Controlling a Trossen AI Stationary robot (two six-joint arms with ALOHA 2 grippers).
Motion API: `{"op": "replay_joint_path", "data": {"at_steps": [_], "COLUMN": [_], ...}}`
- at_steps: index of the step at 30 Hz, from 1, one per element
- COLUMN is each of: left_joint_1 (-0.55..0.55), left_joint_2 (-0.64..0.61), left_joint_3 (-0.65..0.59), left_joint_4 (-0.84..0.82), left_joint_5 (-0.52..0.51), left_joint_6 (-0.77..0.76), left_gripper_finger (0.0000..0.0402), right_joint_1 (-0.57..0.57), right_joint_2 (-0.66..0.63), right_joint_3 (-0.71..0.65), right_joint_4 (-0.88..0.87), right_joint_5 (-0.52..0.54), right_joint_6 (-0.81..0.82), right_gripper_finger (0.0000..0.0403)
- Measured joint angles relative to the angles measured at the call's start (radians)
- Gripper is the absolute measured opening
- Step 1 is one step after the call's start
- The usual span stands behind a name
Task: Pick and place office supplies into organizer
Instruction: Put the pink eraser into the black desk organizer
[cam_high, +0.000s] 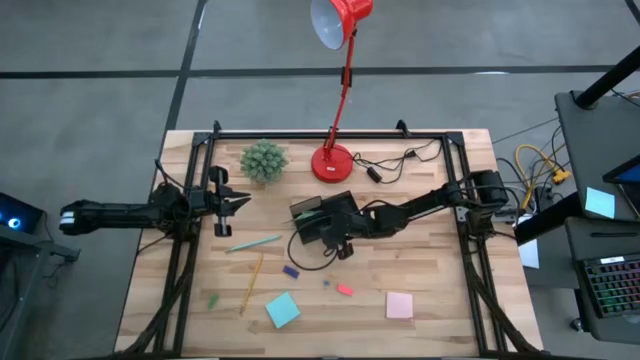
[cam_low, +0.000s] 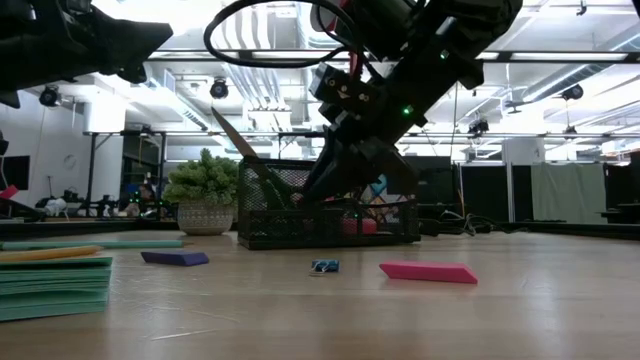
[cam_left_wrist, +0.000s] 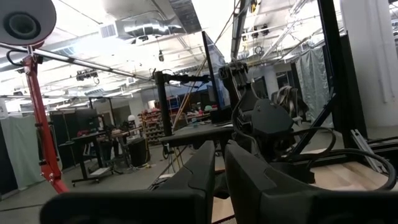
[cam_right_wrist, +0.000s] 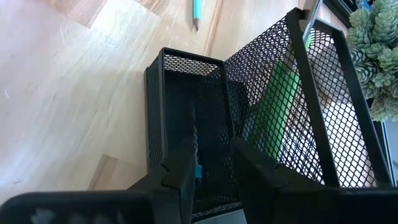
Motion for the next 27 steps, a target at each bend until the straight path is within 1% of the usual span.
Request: {"op": "replay_joint_path", "data": {"at_steps": [3,7,9,11,13,18,20,22,24,27], "left_joint_1": [0.0,0.0,0.0,0.0,0.0,0.0,0.0,0.0,0.0,0.0], "left_joint_2": [0.0,0.0,0.0,0.001,0.001,0.002,0.007,0.013,0.018,0.026], "left_joint_3": [0.0,0.0,0.0,0.0,0.0,0.0,0.0,0.0,0.0,0.0], "left_joint_4": [0.0,0.0,0.0,0.0,-0.001,-0.009,-0.007,-0.009,-0.008,-0.008], "left_joint_5": [0.0,0.0,0.0,0.0,0.0,0.0,0.0,0.0,0.0,0.0], "left_joint_6": [0.0,0.0,0.0,0.0,0.0,0.0,0.0,0.0,0.0,0.0], "left_gripper_finger": [0.0022,0.0022,0.0022,0.0022,0.0022,0.0022,0.0022,0.0022,0.0022,0.0022], "right_joint_1": [0.0,0.006,0.008,0.008,0.008,0.008,0.009,0.009,0.01,0.01], "right_joint_2": [0.0,0.0,-0.001,-0.001,-0.001,-0.001,-0.001,-0.001,-0.001,-0.001], "right_joint_3": [0.006,0.053,0.073,0.093,0.111,0.13,0.129,0.125,0.119,0.117], "right_joint_4": [0.012,0.016,0.012,-0.007,-0.028,-0.077,-0.079,-0.085,-0.087,-0.086], "right_joint_5": [0.0,-0.004,-0.03,-0.095,-0.186,-0.506,-0.599,-0.638,-0.637,-0.637], "right_joint_6": [-0.001,0.035,0.057,0.058,0.06,0.053,0.052,0.053,0.056,0.104], "right_gripper_finger": [0.0086,0.0082,0.0082,0.0085,0.0089,0.0098,0.01,0.0103,0.0104,0.0105]}}
